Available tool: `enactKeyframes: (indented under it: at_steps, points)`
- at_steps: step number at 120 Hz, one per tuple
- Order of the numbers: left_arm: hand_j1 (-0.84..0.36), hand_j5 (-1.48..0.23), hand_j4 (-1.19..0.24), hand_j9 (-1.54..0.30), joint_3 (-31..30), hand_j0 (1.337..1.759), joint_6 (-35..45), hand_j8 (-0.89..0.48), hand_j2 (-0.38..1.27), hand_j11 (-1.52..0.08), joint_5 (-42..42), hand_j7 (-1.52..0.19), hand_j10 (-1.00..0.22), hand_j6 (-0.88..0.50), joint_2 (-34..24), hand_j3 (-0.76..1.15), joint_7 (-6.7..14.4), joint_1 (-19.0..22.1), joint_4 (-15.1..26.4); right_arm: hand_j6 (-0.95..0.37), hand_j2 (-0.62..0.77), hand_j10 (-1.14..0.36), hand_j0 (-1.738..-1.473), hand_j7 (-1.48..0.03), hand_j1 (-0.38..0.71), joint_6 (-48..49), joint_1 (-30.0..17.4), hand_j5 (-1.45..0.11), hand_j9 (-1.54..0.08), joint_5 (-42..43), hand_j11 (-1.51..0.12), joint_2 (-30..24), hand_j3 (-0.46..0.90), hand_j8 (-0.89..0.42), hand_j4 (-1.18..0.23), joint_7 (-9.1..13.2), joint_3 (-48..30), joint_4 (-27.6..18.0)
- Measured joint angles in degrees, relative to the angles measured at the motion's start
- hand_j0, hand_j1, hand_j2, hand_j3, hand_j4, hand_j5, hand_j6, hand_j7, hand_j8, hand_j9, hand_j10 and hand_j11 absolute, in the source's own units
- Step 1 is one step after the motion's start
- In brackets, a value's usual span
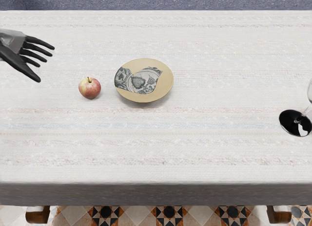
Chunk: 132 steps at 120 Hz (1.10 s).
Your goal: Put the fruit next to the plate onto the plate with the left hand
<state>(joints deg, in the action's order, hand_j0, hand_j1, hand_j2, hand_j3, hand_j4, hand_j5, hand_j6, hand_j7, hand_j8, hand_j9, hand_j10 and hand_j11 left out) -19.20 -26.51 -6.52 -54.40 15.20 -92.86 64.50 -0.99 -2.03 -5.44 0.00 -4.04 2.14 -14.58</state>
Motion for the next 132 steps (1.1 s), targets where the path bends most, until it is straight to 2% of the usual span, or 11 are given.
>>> enactKeyframes:
  at_steps: [11,24,30,40,53,69,84,100,132]
  points:
    - [0.06,-0.32,-0.25,-0.32,0.31,1.658,0.90,-0.25,0.05,-0.32,-0.17,-0.32,-0.24,-0.25,0.51,0.00,0.00,0.50,-0.16,-0.03,-0.01,-0.03,-1.658,-0.04,-0.31,0.01,-0.06,-0.04,-0.04,0.00,-0.04,0.00,0.00,-0.03,-0.03,-0.05,0.02,0.07]
    - [0.06,-0.32,-0.25,-0.32,0.33,1.658,7.76,-0.25,0.05,-0.32,-1.19,-0.32,-0.25,-0.25,1.97,0.00,0.00,1.41,0.49,-0.03,-0.01,-0.03,-1.658,-0.04,-0.31,-0.08,-0.13,-0.04,-0.04,-0.04,-0.04,0.00,0.00,-0.03,-0.03,-0.02,0.04,0.22]
    - [0.06,-0.32,-0.25,-0.32,0.30,1.658,12.98,-0.25,0.05,-0.32,-3.77,-0.32,-0.25,-0.25,3.12,0.00,0.00,2.57,1.23,-0.03,-0.01,-0.03,-1.658,-0.04,-0.31,-0.11,-0.14,-0.04,-0.04,-0.03,-0.04,0.00,0.00,-0.03,-0.03,-0.01,0.05,0.26]
    - [0.06,-0.32,-0.25,-0.32,0.15,1.658,24.67,-0.25,0.05,-0.32,-10.07,-0.32,-0.25,-0.25,10.05,0.00,0.07,7.56,2.77,-0.03,-0.01,-0.03,-1.658,-0.04,-0.31,-0.16,-0.16,-0.04,-0.04,-0.05,-0.04,0.00,0.00,-0.03,-0.03,-0.01,0.05,0.29]
    - [0.06,-0.32,-0.25,-0.32,-1.09,1.658,36.45,-0.25,0.05,-0.32,-15.54,-0.32,-0.25,-0.25,14.05,0.00,0.02,7.81,4.40,-0.03,-0.01,-0.03,-1.658,-0.04,-0.31,-0.20,-0.16,-0.04,-0.04,-0.04,-0.04,0.00,0.00,-0.03,-0.03,-0.01,0.05,0.30]
    - [0.04,-0.33,-0.26,-0.33,-7.26,1.658,49.24,-0.26,0.05,-0.33,-20.66,-0.33,-0.26,-0.26,22.48,0.00,-0.06,6.23,5.04,-0.03,-0.01,-0.03,-1.658,-0.04,-0.31,-0.23,-0.17,-0.04,-0.04,-0.05,-0.04,0.00,0.00,-0.03,-0.03,-0.01,0.05,0.29]
    - [0.01,-0.37,-0.29,-0.37,-14.64,1.658,53.33,-0.29,0.06,-0.37,-21.88,-0.37,-0.29,-0.29,28.81,0.00,0.09,5.32,5.15,-0.03,-0.01,-0.03,-1.658,-0.04,-0.31,-0.24,-0.17,-0.04,-0.04,-0.03,-0.04,0.00,0.00,-0.03,-0.03,-0.01,0.05,0.28]
    - [-0.02,-0.40,-0.31,-0.40,-19.09,1.658,56.19,-0.31,0.06,-0.40,-22.01,-0.40,-0.31,-0.31,31.66,0.00,0.28,5.85,5.15,-0.03,-0.01,-0.03,-1.658,-0.04,-0.31,-0.23,-0.17,-0.04,-0.04,-0.05,-0.04,0.00,0.00,-0.03,-0.03,-0.01,0.05,0.28]
    - [-0.08,-0.46,-0.36,-0.46,-22.20,1.658,59.74,-0.36,0.07,-0.46,-22.15,-0.46,-0.36,-0.36,35.93,0.00,0.35,8.31,2.38,-0.03,-0.01,-0.03,-1.658,-0.04,-0.31,-0.24,-0.17,-0.04,-0.04,-0.05,-0.04,0.00,0.00,-0.03,-0.03,-0.01,0.05,0.29]
